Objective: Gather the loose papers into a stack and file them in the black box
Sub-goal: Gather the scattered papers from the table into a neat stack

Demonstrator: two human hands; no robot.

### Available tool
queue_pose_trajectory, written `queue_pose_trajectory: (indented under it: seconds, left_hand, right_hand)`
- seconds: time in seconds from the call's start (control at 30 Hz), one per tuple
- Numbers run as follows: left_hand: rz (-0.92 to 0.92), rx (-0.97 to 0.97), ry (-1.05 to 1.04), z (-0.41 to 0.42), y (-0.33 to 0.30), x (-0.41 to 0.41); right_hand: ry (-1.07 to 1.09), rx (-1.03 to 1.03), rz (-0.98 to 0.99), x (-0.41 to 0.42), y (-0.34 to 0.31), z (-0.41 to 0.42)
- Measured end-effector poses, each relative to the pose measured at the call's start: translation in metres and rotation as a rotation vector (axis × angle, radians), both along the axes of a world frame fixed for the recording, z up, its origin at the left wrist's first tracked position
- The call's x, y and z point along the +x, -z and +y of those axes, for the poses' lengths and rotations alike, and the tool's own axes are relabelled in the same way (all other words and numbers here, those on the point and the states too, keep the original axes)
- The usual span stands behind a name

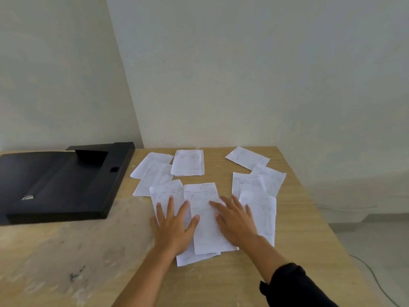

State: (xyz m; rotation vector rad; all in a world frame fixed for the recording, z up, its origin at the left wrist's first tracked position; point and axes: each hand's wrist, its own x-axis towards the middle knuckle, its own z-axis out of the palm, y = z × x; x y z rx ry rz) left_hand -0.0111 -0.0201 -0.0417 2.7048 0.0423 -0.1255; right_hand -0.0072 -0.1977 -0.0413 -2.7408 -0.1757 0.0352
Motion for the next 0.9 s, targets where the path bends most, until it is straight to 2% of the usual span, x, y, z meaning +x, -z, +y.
queue_pose_trajectory:
  seconds: [0.07, 0.17, 0.4, 0.5, 0.6, 0.7, 0.77, 0.83, 0.9]
  left_hand:
    - [0.016, -0.027, -0.086, 0.001, -0.001, 0.002]
    - [0.041, -0.082, -0.15, -0.001, 0.0, 0.004]
    - [-0.15, -0.377, -0.239, -0.005, -0.005, 0.015]
    - [-0.214, -0.508, -0.256, -0.004, -0.009, 0.022]
    - [-0.211, -0.584, -0.24, -0.007, -0.011, 0.025]
    - [-0.207, -0.579, -0.227, -0.014, -0.011, 0.029]
    - [-0.205, -0.564, -0.221, -0.018, -0.01, 0.031]
    - [-0.195, -0.563, -0.23, -0.02, -0.01, 0.033]
    - [-0.212, -0.561, -0.242, -0.019, -0.011, 0.034]
  right_hand:
    - [0.083, -0.033, -0.031, -0.001, 0.001, -0.006]
    - [0.198, -0.049, 0.026, -0.006, 0.007, -0.011]
    - [0.083, 0.174, -0.055, 0.011, 0.004, 0.011]
    - [0.169, 0.107, -0.084, 0.015, 0.008, 0.006]
    - [0.213, 0.001, -0.009, 0.013, 0.013, 0.007]
    - [0.133, 0.133, -0.011, 0.021, 0.008, 0.012]
    - [0.219, 0.224, -0.077, 0.029, 0.0, 0.006]
    - [0.394, 0.183, -0.11, 0.034, -0.006, -0.005]
    - [0.528, 0.116, -0.047, 0.036, -0.01, -0.013]
